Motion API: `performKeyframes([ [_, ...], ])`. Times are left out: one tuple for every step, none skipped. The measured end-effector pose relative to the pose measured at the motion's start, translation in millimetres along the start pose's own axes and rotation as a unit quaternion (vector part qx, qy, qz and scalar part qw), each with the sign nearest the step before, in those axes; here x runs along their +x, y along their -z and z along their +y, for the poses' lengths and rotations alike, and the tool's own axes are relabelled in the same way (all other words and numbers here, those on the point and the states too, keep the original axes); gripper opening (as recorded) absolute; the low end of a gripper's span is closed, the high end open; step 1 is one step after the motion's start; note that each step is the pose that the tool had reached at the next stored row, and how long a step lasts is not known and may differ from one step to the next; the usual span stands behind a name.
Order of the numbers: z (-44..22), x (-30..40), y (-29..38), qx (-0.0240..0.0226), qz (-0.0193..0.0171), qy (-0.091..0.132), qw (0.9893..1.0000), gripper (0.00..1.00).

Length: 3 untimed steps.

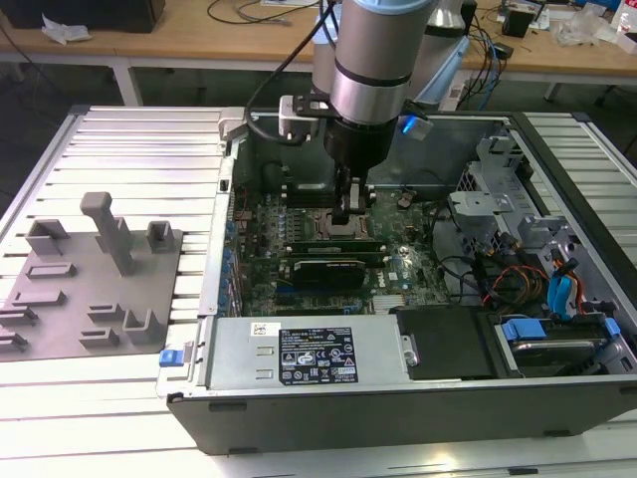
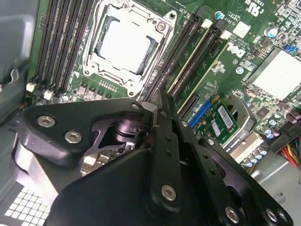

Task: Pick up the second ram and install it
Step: 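Press down the second ram until it locks into place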

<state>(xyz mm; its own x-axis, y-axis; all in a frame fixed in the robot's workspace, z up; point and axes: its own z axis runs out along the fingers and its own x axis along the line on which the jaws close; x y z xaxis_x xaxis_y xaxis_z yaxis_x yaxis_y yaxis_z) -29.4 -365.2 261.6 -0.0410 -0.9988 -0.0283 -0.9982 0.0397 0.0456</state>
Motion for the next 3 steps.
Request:
performKeyframes([
  [0.0,0.0,0.1,0.0000,0.0000,0.000,1.0000,0.11],
  [0.0,0.0,0.1,0.0000,0.0000,0.000,1.0000,0.11],
  [0.0,0.0,0.1,0.0000,0.0000,0.000,1.0000,0.11],
])
